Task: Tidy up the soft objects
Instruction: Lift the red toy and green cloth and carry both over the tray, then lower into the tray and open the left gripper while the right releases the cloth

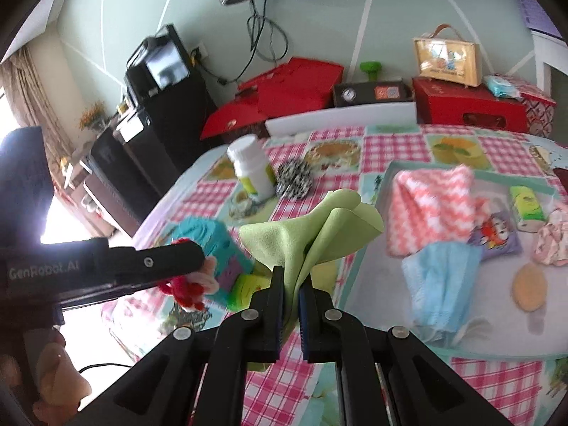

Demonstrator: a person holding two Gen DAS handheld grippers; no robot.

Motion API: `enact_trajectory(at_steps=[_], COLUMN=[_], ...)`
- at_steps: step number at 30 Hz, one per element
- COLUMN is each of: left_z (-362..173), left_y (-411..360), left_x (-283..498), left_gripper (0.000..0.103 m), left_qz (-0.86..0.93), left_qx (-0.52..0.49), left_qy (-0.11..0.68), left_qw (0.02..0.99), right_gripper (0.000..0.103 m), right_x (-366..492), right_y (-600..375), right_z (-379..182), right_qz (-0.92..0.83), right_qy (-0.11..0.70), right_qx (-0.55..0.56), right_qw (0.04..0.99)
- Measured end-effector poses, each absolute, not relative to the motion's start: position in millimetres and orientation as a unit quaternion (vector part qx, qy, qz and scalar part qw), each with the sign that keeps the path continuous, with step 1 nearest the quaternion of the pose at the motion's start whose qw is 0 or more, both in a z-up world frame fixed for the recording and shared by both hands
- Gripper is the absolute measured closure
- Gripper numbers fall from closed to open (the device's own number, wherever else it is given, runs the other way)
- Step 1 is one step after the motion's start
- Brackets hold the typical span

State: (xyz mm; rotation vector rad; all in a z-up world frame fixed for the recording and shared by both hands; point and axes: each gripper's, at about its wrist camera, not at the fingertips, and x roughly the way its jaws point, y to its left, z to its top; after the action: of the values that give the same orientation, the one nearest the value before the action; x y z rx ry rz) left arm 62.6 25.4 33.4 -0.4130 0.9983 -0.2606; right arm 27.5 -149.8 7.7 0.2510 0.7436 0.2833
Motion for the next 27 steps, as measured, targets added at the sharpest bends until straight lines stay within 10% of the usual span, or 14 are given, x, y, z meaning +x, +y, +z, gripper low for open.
enact_trajectory(at_steps=[27], left_z=[69.7], left_y=[-125.9], left_x=[101.4], left_gripper=[0.070], left_qz=[-0.226], left_qx=[-0.090], left_qy=[0.446], left_qw=[0.861], right_gripper=[0.095], right_x=[-8.0], right_y=[-331.6], right_z=[51.4], right_qz=[-0.089], right_qy=[0.257], right_qx=[0.202], right_qw=[0.941])
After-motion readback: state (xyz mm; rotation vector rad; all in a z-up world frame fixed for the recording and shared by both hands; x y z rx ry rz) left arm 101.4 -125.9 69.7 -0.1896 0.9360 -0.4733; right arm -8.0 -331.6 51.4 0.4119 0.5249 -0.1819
